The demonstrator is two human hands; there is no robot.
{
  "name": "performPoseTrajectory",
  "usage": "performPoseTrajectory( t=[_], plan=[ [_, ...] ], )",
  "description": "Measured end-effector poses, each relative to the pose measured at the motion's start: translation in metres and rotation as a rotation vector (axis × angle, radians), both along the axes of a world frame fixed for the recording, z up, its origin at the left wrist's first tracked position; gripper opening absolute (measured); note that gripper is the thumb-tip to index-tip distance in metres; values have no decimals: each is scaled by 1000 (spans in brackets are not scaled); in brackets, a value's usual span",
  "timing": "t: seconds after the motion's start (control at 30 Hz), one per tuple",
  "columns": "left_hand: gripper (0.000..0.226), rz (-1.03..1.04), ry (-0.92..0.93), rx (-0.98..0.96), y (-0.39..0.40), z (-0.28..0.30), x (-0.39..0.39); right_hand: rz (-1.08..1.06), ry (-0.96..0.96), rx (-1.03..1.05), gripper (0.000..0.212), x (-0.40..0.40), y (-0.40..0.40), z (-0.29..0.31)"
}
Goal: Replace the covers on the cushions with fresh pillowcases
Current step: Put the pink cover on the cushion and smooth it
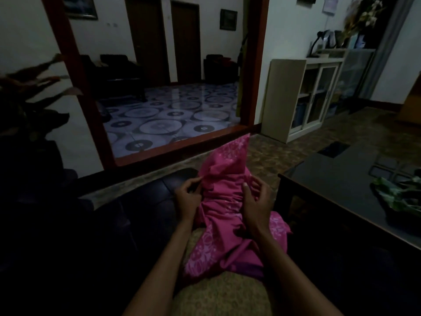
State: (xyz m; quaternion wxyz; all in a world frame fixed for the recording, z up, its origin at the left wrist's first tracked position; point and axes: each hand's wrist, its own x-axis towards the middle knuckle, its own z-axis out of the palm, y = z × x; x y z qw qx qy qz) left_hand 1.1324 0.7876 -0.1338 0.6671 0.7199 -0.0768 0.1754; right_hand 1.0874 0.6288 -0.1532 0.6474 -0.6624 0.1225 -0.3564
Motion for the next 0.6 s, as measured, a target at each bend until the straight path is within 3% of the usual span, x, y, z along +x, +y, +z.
performPoseTrajectory(
  t=[0.13, 0.23, 0.37, 0.43, 0.5, 0.6],
  plan=[
    [13, 203, 80, -123, -9, -21, 4, 39, 85, -29, 9, 8, -2, -8],
    [45, 245, 343, -257, -1, -23, 10, 7, 107, -43, 9, 12, -3, -7],
    [50, 283, 581, -400, 11, -33, 17, -96, 138, -39, 20, 4, -6, -10],
    [35, 280, 539, -367, 8, -34, 16, -153, 156, -30, 23, -2, -7, -14],
    [17, 315, 383, -365, 3, -30, 8, -171, 94, -42, 19, -5, -4, -9],
    [28, 360, 69, -330, 6, -22, -9, -75, -75, -110, 11, -11, 7, 6]
  ],
)
